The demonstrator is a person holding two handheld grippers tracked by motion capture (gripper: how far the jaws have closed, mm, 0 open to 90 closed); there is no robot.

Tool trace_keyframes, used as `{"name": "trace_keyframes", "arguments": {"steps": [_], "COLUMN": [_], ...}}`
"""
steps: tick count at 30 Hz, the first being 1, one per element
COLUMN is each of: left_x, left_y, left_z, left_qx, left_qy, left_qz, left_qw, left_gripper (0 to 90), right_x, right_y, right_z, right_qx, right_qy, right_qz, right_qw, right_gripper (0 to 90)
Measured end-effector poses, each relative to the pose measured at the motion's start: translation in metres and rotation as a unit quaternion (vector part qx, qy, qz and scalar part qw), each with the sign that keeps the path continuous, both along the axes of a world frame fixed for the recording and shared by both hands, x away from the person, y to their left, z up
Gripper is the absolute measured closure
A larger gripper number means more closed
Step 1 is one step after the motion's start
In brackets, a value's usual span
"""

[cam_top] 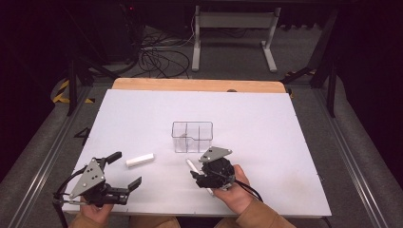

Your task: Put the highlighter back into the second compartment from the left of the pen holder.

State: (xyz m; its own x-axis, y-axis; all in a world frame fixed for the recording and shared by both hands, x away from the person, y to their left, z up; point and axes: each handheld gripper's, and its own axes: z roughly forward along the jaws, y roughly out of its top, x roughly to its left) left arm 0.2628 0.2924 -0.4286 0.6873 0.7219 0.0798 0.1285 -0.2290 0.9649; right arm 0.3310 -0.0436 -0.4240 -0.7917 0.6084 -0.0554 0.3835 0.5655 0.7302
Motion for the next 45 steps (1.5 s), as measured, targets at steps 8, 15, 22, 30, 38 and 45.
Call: {"name": "trace_keyframes", "arguments": {"steps": [8, 15, 22, 30, 38, 45], "left_x": [0.000, 0.000, 0.000, 0.000, 0.000, 0.000], "left_y": [0.000, 0.000, 0.000, 0.000, 0.000, 0.000], "left_z": [0.000, 0.000, 0.000, 0.000, 0.000, 0.000], "left_qx": [0.001, 0.001, 0.002, 0.002, 0.002, 0.002], "left_qy": [0.000, 0.000, -0.001, -0.001, 0.000, 0.000], "left_qz": [0.000, -0.001, -0.001, -0.001, -0.001, -0.001], "left_qw": [1.0000, 1.0000, 1.0000, 1.0000, 1.0000, 1.0000], "left_gripper": [0.5, 0.5, 0.5, 0.5, 0.5, 0.5], "right_x": [-0.001, -0.002, 0.000, 0.004, 0.008, 0.009], "right_y": [0.003, 0.005, 0.008, 0.013, 0.019, 0.022], "right_z": [-0.004, -0.007, -0.010, -0.016, -0.024, -0.030], "right_qx": [-0.005, -0.012, -0.002, -0.004, -0.019, -0.033], "right_qy": [0.001, -0.002, 0.013, 0.034, 0.047, 0.046], "right_qz": [-0.002, -0.013, -0.019, -0.027, -0.052, -0.063], "right_qw": [1.0000, 0.9998, 0.9997, 0.9991, 0.9974, 0.9964], "right_gripper": [43.1, 47.2, 51.4, 55.5, 63.0, 66.7]}}
